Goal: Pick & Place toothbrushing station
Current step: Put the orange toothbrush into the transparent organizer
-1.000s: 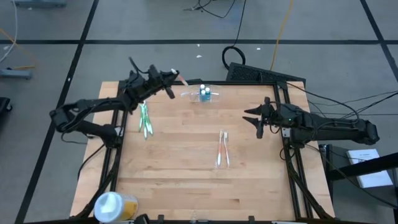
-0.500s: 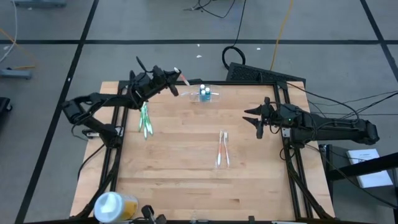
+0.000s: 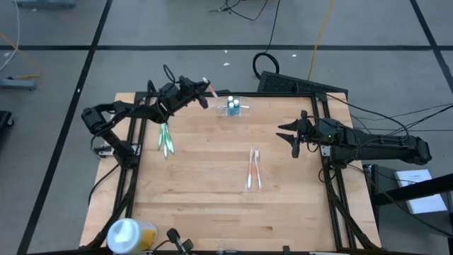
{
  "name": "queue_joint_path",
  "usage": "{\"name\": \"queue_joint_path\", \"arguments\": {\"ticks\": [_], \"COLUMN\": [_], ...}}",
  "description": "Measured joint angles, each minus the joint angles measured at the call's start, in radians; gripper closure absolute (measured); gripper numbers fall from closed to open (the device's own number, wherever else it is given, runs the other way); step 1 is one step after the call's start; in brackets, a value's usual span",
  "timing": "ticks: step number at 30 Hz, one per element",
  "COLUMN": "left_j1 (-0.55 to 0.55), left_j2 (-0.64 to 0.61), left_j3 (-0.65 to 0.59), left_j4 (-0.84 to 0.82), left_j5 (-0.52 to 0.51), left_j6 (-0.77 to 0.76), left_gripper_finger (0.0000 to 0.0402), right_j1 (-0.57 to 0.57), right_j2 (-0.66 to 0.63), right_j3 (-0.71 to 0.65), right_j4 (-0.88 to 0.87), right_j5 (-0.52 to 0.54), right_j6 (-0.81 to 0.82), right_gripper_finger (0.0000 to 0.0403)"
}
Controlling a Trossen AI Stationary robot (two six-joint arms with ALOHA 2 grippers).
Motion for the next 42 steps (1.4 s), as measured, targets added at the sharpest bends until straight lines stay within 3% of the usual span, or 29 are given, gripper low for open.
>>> {"name": "queue_joint_path", "arguments": {"ticks": [9, 15, 22, 29, 42], "left_j1": [0.0, -0.013, -0.032, -0.042, -0.042], "left_j2": [0.0, 0.0, 0.0, 0.0, 0.138], "left_j3": [0.002, 0.002, 0.002, 0.002, 0.002], "left_j4": [-0.045, -0.102, -0.116, -0.122, -0.008], "left_j5": [-0.011, -0.015, -0.074, -0.081, -0.081], "left_j6": [-0.053, -0.072, -0.068, -0.057, -0.105], "left_gripper_finger": [0.0375, 0.0389, 0.0374, 0.0389, 0.0387], "right_j1": [0.0, 0.0, 0.0, 0.0, 0.0], "right_j2": [0.0, 0.0, 0.0, 0.0, 0.0], "right_j3": [0.0, -0.001, -0.001, -0.001, -0.001], "right_j4": [0.0, 0.0, 0.0, 0.001, 0.001], "right_j5": [0.0, 0.0, 0.0, 0.0, 0.001], "right_j6": [-0.003, -0.003, -0.001, -0.001, 0.0], "right_gripper_finger": [0.0273, 0.0273, 0.0273, 0.0273, 0.0273]}}
